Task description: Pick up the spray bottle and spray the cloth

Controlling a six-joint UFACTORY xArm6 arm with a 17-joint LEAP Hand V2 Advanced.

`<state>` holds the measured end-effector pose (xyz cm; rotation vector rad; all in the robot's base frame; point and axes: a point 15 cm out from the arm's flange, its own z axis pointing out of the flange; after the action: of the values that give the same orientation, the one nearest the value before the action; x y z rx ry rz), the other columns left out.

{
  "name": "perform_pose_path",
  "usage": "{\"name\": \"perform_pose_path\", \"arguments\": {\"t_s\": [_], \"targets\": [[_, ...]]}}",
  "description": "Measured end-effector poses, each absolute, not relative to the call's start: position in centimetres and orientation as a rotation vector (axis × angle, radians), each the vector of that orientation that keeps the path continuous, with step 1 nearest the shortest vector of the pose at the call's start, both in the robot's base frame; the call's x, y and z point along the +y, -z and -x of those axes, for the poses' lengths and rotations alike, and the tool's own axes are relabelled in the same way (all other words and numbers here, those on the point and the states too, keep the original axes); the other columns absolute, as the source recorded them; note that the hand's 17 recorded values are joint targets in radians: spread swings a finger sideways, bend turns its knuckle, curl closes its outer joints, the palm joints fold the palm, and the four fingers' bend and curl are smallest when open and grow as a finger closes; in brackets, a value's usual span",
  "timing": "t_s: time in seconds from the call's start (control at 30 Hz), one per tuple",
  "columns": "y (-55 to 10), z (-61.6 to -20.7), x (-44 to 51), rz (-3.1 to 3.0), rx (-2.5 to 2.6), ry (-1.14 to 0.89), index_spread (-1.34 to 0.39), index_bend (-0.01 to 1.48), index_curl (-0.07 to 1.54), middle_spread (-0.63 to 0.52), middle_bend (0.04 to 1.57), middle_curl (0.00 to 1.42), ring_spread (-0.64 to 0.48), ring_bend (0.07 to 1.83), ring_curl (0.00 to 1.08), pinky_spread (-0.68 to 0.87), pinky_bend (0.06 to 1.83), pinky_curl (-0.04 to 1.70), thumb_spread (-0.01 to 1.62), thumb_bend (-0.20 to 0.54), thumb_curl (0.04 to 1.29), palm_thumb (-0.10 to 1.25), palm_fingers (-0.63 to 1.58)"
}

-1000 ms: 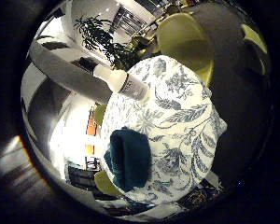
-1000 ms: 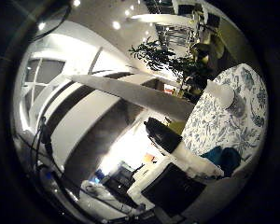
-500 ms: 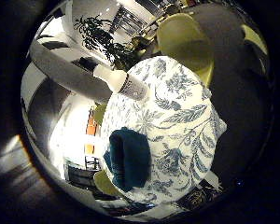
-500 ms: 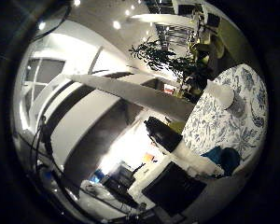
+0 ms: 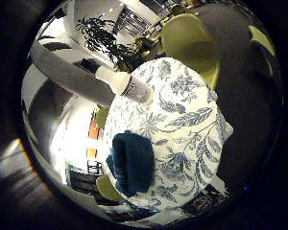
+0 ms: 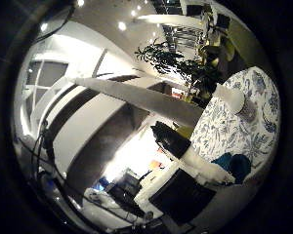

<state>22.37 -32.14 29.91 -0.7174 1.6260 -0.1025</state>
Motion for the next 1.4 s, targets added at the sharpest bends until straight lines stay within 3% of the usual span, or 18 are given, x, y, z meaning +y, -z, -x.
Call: {"name": "perform_pose_path", "arguments": {"t_s": [0.53,1.4], "targets": [[-29.4,-22.7,-33.1,0.708,1.631,0.094,-0.2,0.17,0.34,-0.02,0.41,0.44,0.05,0.58,0.3,0.36,0.5,0.22,1.1,-0.022,0.38,0.63,0.31],[-27.8,-31.0,-33.6,0.809,1.663,0.014,-0.2,0.17,0.34,0.0,0.43,0.43,0.06,0.59,0.3,0.36,0.52,0.22,1.1,-0.022,0.37,0.64,0.27]]}}
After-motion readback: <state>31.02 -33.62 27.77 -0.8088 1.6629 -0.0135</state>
